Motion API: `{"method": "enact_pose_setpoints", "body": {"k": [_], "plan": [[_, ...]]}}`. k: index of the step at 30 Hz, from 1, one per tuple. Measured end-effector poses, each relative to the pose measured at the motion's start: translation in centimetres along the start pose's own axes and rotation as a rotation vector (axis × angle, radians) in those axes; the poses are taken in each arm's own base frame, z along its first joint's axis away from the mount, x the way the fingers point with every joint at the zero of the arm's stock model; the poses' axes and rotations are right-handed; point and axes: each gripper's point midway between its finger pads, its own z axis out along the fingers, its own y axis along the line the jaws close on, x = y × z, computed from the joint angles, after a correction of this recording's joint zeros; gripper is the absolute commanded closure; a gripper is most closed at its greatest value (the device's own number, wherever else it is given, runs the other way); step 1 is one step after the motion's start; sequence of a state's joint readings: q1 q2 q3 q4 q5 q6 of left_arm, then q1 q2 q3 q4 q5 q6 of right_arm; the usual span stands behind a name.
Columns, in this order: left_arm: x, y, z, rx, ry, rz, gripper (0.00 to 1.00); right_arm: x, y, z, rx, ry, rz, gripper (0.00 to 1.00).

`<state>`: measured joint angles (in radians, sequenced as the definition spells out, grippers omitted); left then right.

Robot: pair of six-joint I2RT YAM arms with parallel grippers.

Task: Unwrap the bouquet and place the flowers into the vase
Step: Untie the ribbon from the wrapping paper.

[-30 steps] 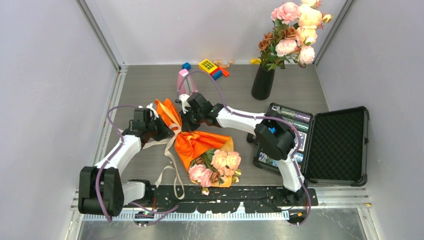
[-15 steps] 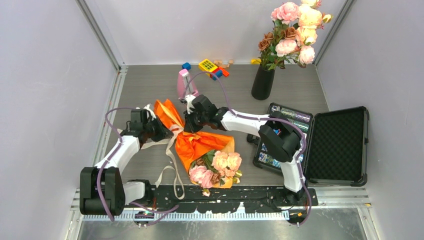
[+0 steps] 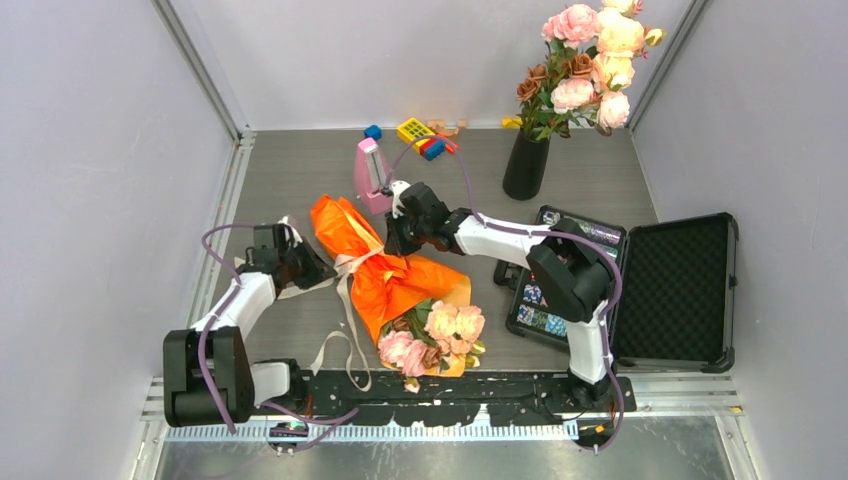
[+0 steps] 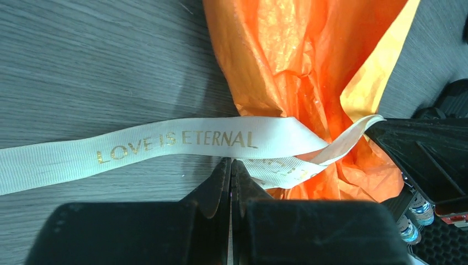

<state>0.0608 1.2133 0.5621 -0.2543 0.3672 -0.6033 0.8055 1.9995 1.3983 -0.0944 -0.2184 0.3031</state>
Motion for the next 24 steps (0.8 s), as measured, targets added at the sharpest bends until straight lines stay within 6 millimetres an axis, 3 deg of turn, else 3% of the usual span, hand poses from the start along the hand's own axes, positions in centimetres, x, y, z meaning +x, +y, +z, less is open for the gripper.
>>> {"method": "enact_pose_setpoints", "body": {"k": [5,9,17,21,24], "plan": [[0.3,0.5,0.0,-0.006,0.007,-0.013,1.00,0.0,-0.1,-0.8,0.020,-0.005,0.010,0.65],[0.6,0.2,0.0,0.013,0.019,-0.014,1.00,-0.6,0.0,-1.9,0.035,-0.014,-0.010,0.54],[0.7,-0.4,-0.3,0.046,0.026,-0.009,1.00,-3.2,0.9,-5.7,0.100,-0.076,-0.007,0.51],[0.6,-0.7,-0.4,0.057,0.021,-0.005,1.00,-4.6,3.0,-7.0,0.084,-0.126,0.095,0.51],[0.6,-0.7,-0.5,0.060,0.023,-0.005,1.00,-4.8,5.1,-7.0,0.048,-0.146,0.205,0.52]]}}
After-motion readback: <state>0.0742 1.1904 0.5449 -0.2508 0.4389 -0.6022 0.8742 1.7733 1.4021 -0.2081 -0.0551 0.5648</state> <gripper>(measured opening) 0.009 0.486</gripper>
